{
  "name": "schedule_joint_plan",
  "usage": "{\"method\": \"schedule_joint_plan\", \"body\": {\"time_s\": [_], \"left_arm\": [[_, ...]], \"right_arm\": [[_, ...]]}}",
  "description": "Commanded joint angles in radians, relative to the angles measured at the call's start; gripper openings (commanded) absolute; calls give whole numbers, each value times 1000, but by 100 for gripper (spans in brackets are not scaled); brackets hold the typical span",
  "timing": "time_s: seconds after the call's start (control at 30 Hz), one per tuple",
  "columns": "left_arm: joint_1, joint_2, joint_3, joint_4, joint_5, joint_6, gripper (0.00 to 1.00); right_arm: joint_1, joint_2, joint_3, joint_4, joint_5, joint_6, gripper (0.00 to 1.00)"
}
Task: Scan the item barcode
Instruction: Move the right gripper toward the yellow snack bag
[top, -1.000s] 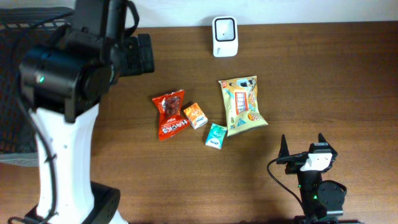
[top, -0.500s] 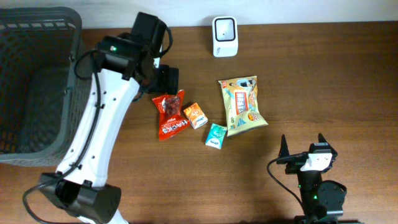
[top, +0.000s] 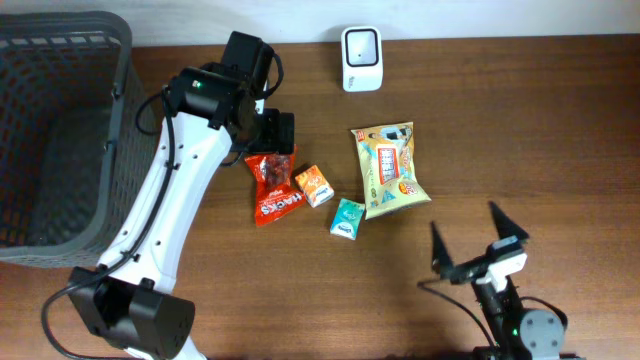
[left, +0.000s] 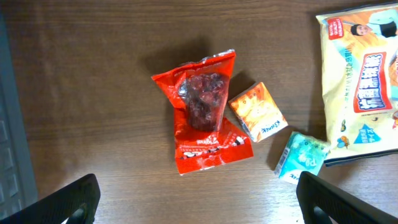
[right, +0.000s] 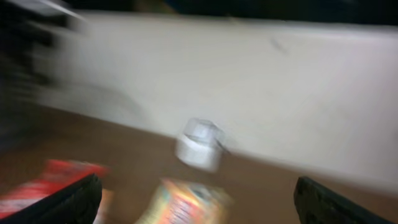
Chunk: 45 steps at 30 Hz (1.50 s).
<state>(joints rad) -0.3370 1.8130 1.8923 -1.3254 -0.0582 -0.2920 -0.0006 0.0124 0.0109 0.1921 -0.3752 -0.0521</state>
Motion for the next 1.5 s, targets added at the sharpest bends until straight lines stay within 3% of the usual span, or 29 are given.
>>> {"method": "schedule_joint_plan", "body": {"time_s": [0.0, 0.13, 0.23, 0.4, 0.5, 0.6, 0.73, 0.87, 1.0, 1.13, 1.23, 1.4, 1.47], "left_arm": [[-1, -10, -5, 9, 15, -10, 99], [-1, -10, -5, 8, 15, -10, 99], [-1, -10, -5, 9, 15, -10, 99], [-1, -10, -5, 8, 14, -10, 99], [-1, -10, -5, 8, 14, -10, 99], [-1, -10, -5, 8, 14, -10, 99], [-1, -10, -5, 8, 14, -10, 99], [-1, -10, -5, 8, 13, -10, 99], [25, -10, -5, -3, 53, -10, 99], [104, -10, -5, -16, 171, -10, 99], [151, -10, -5, -22, 169, -9, 99], [163, -10, -5, -24, 163, -9, 99], [163, -10, -5, -19, 121, -9, 99]], "right_arm": [[-6, -6, -5, 61, -544, 8, 98], [-6, -6, -5, 243, -565, 79, 98], [-6, -6, -3, 404, -359, 245, 98], [-6, -2, 117, 412, -152, 240, 99], [-6, 29, 252, 256, -119, 204, 98], [-6, 146, 512, -135, -63, 59, 98], [-6, 423, 898, -644, 67, -58, 98], [-6, 747, 1269, -1028, -93, -64, 98], [-6, 980, 1417, -1175, -505, -18, 98], [-6, 1127, 1417, -1122, -646, 14, 98], [5, 1242, 1417, -1123, -527, 154, 98], [154, 1409, 1453, -1221, 40, 309, 98], [193, 1459, 1476, -1249, 114, 317, 98]]}}
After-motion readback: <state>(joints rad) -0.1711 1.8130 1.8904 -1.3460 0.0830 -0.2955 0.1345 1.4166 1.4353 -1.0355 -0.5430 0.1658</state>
